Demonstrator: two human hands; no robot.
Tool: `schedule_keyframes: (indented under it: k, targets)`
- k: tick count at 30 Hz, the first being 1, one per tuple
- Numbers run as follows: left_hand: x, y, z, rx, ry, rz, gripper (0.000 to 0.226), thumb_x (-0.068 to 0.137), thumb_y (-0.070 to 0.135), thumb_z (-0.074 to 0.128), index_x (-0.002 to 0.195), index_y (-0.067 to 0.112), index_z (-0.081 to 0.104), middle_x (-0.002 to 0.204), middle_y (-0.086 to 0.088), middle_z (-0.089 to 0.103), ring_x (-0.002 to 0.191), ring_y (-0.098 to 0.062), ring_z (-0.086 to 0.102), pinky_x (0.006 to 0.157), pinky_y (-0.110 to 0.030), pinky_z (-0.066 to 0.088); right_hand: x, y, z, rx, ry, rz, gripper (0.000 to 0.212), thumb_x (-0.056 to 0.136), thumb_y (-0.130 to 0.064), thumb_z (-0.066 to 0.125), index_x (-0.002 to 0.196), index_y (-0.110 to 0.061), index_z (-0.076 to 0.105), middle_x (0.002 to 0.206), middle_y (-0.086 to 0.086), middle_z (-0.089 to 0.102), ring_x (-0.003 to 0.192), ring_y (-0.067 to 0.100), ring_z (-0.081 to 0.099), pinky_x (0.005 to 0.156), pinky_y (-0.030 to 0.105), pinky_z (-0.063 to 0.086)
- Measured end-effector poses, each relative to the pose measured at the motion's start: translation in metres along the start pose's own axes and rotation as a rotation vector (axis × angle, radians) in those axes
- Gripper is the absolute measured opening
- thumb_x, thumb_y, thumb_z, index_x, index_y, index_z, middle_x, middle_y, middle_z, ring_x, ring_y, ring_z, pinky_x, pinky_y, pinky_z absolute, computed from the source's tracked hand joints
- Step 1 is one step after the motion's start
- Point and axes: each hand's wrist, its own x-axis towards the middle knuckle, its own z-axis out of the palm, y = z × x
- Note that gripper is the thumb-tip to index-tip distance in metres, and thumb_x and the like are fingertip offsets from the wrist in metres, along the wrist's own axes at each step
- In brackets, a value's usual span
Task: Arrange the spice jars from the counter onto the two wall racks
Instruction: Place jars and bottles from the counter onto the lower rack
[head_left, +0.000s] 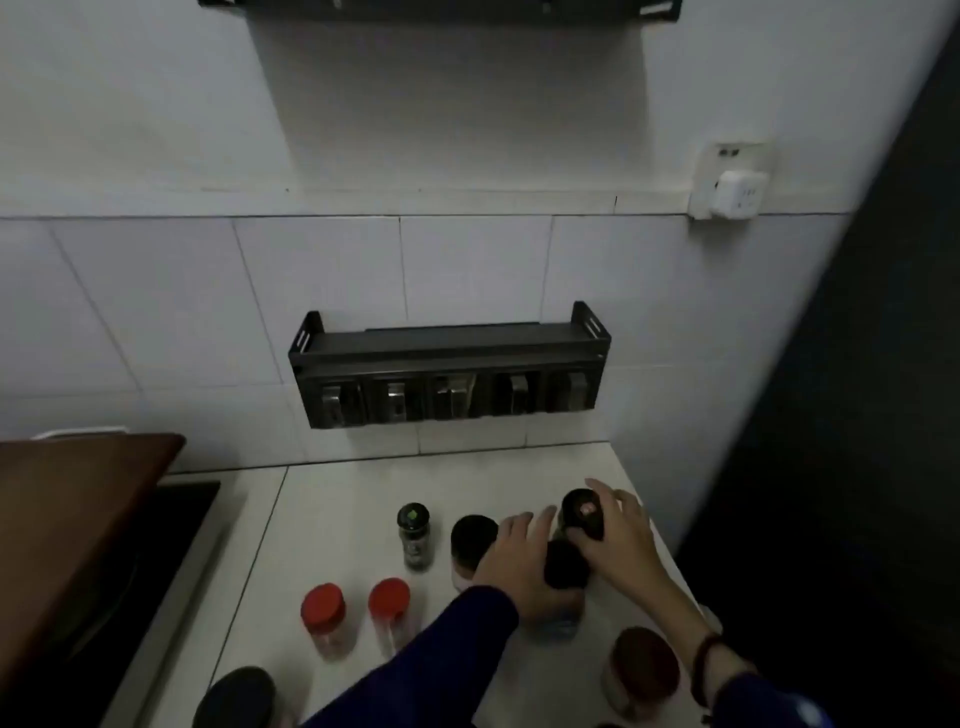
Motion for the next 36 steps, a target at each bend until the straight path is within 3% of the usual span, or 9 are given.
schedule_keyframes:
  k: [6,9,11,16,20,26,32,36]
  targets:
    - [0.022,0.004,0.028,-0.056,-0.126,-0.116,0.116,0.074,0.052,0.070,0.152,0.011,-0.006,0.157,-0.009,0.017,0.144,-0.027,0.018,0.117,-0.038,0.024,0.022,0.003,0.006,-0.082,-0.187,0.111,0.085,0.083,-0.048,0.060,0.149,-0.031,0.009,0.154,0.010,0.015,0.138,0.033,0.023,0.108,0.045,0.030]
    - [0.030,0.002,0.037,-0.037,-0.110,-0.151,0.114,0.070,0.044,0.075,0.151,0.014,0.000,0.148,-0.012,0.028,0.135,-0.032,0.032,0.111,-0.043,0.034,0.029,0.006,0.010,-0.138,-0.216,0.109,0.081,0.085,-0.047,0.057,0.149,-0.030,0.010,0.151,0.009,0.022,0.133,0.033,0.030,0.105,0.044,0.034]
    - [0.034,0.001,0.040,-0.031,-0.083,-0.160,0.102,0.070,0.034,0.075,0.147,0.014,0.012,0.137,-0.013,0.036,0.126,-0.034,0.041,0.105,-0.043,0.040,0.032,0.008,0.012,-0.177,-0.198,0.100,0.078,0.084,-0.046,0.058,0.147,-0.027,0.017,0.146,0.010,0.029,0.129,0.033,0.035,0.101,0.043,0.038]
    - [0.039,0.000,0.031,-0.077,-0.067,-0.206,0.072,0.068,0.032,0.075,0.125,0.012,0.036,0.125,-0.012,0.045,0.113,-0.030,0.049,0.096,-0.041,0.046,0.037,0.010,0.006,-0.242,-0.099,0.079,0.067,0.074,-0.051,0.068,0.128,-0.020,0.043,0.123,0.010,0.047,0.110,0.031,0.052,0.086,0.037,0.046]
    - [0.043,0.009,-0.009,-0.066,-0.031,-0.180,0.072,0.068,0.033,0.079,0.125,0.013,0.040,0.125,-0.012,0.049,0.113,-0.030,0.052,0.095,-0.040,0.049,0.041,0.001,-0.017,-0.202,-0.033,0.103,0.063,0.070,-0.053,0.070,0.120,-0.017,0.053,0.116,0.010,0.051,0.102,0.028,0.056,0.081,0.034,0.049]
    - [0.047,0.050,-0.137,-0.121,0.079,-0.078,0.073,0.068,0.030,0.082,0.126,0.017,0.039,0.126,-0.009,0.055,0.110,-0.025,0.057,0.093,-0.036,0.052,0.055,-0.061,-0.101,-0.187,0.201,-0.069,0.057,0.069,-0.055,0.068,0.113,-0.020,0.059,0.104,0.005,0.050,0.096,0.024,0.056,0.076,0.032,0.046]
    - [0.061,0.088,-0.254,-0.031,0.398,0.058,0.081,0.062,0.038,0.085,0.123,0.012,0.038,0.121,-0.010,0.056,0.104,-0.026,0.056,0.088,-0.037,0.052,0.082,-0.142,-0.188,-0.083,0.523,-0.315,0.062,0.071,-0.052,0.068,0.121,-0.019,0.056,0.117,0.010,0.054,0.105,0.028,0.055,0.077,0.029,0.038]
    - [0.096,0.085,-0.283,0.049,0.510,0.126,0.081,0.060,0.035,0.086,0.120,0.011,0.038,0.121,-0.013,0.054,0.107,-0.029,0.055,0.083,-0.035,0.051,0.120,-0.168,-0.199,-0.073,0.572,-0.425,0.065,0.076,-0.048,0.066,0.130,-0.017,0.048,0.123,0.012,0.052,0.113,0.030,0.052,0.086,0.033,0.042]
